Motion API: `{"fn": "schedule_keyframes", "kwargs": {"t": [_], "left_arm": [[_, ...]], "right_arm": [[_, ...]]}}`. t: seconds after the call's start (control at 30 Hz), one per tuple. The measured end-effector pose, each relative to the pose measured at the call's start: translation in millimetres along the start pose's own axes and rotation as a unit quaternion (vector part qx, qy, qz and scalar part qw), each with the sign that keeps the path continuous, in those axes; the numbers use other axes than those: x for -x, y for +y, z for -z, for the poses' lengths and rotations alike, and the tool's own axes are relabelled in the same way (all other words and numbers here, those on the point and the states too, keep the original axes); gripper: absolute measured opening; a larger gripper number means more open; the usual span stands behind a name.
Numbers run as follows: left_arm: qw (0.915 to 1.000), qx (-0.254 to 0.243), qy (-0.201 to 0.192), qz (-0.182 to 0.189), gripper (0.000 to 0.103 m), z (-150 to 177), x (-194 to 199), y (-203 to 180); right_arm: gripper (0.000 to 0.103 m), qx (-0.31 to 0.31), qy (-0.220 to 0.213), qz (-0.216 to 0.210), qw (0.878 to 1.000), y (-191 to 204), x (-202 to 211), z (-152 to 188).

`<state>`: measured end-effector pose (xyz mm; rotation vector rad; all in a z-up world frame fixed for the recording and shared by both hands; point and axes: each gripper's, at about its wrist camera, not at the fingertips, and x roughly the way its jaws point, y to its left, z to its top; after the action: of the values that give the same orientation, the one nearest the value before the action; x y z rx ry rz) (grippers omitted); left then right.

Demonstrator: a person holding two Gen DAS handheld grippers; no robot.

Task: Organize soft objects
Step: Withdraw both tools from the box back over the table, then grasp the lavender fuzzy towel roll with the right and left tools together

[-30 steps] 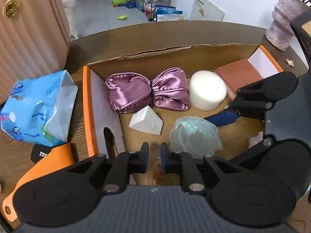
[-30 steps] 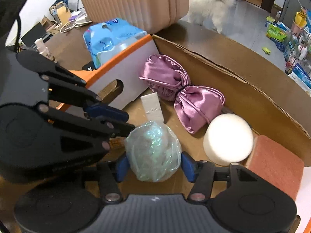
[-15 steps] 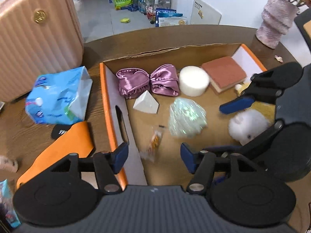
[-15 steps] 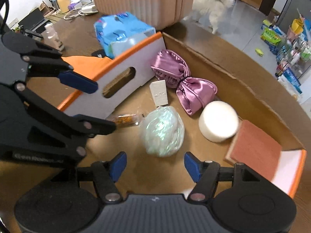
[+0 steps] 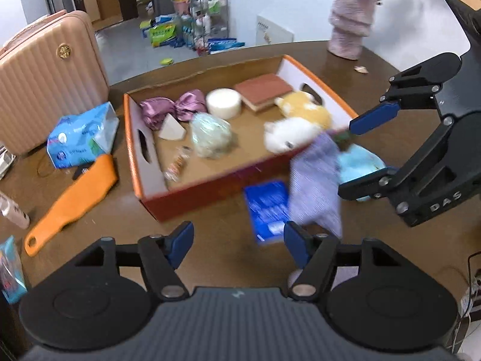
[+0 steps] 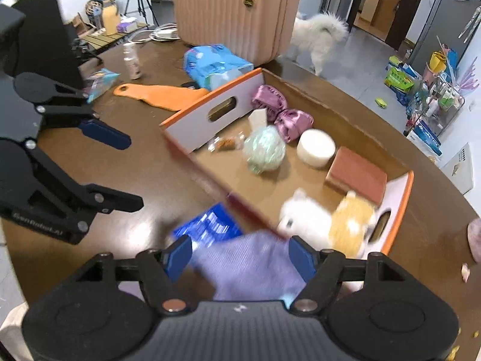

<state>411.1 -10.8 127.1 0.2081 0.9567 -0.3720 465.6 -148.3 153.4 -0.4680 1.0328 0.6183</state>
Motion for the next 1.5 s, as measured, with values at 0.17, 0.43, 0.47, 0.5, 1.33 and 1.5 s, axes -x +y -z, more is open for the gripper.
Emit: {"fn": "schedule_keyframes", "kwargs": {"t": [0.17,0.43,0.47,0.5,1.33,1.5], "left_arm": [[0.9996,-0.022,-0.016,-0.007,0.069,50.8,9.0,-33.6],[0.9992,-0.036,-0.018,-0.007,0.069,101.6,6.5,-59.6],[0.9991,-0.036,-0.018,-0.008,0.069,104.8,5.1,-60.5],[0.9992,-0.033,-0.018,-0.009,0.069,107.5,3.3,-61.4],[0.9982,0.010,-0.002,0.059,0.057,84.0,-43.5,-49.4],[0.9963,0.024,0.010,0.082,0.043,78.0,-56.1,-41.7]], "right_arm": [[0.071,-0.001,-0.004,-0.013,1.000,23.6,12.6,53.5],[0.071,-0.011,-0.001,-0.031,0.999,53.5,9.1,121.1],[0.071,-0.015,-0.001,-0.036,0.999,55.6,7.8,126.7],[0.071,-0.019,0.000,-0.038,0.999,57.0,6.0,132.7],[0.060,-0.103,-0.026,-0.076,0.991,38.1,-31.9,130.1],[0.052,-0.128,-0.030,-0.096,0.987,30.7,-49.1,121.9]]}}
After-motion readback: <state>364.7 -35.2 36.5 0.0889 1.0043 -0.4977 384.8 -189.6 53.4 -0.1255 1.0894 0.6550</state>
